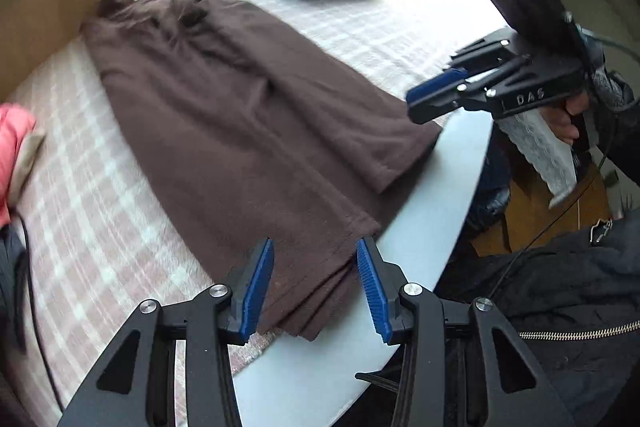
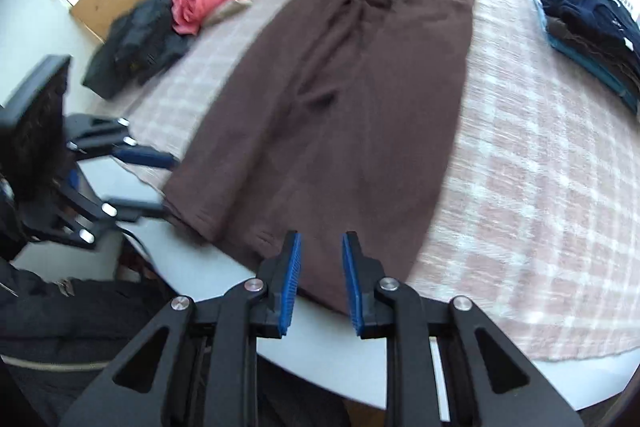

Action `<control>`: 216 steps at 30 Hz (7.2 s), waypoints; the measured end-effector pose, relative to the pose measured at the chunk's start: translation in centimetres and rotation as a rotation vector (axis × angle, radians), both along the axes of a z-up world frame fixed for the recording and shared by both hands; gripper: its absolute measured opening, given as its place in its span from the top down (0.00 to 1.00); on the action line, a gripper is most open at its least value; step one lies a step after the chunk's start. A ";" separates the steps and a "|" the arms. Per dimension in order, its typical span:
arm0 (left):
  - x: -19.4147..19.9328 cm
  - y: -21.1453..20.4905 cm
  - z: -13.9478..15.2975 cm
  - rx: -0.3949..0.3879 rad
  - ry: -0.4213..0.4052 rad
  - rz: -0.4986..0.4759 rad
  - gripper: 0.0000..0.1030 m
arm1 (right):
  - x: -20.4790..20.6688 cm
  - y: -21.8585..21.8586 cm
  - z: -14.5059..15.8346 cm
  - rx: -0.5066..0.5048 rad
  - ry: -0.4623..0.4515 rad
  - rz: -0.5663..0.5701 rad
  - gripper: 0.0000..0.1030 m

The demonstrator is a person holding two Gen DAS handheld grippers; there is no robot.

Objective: Fold clothes

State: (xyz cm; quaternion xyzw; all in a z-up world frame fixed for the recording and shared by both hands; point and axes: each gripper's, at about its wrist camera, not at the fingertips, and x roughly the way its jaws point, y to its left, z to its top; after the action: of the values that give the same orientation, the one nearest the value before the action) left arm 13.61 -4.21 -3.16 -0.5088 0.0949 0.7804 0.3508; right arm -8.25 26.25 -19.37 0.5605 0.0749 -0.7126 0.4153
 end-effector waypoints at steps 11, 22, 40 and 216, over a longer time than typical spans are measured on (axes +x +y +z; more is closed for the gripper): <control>0.9 1.6 -0.4 -0.006 -0.009 -0.075 0.58 | -0.6 -4.5 -1.5 0.018 -0.105 0.070 0.79; -0.7 0.4 -1.9 0.071 -0.113 0.060 0.95 | -0.3 -3.2 -0.4 0.022 -0.066 0.083 0.79; 0.8 -2.6 3.5 0.127 -0.074 0.221 0.72 | -9.4 -6.4 -1.4 0.060 -0.056 0.151 0.79; -27.1 2.3 -4.2 -0.117 -0.089 0.267 0.79 | -17.9 8.2 -1.9 0.036 0.054 -0.048 0.78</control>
State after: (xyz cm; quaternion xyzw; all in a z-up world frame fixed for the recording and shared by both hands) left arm -13.53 -1.91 -7.33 -0.5706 0.0560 0.7899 0.2178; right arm -26.10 34.50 -21.29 0.5500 0.0854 -0.7357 0.3859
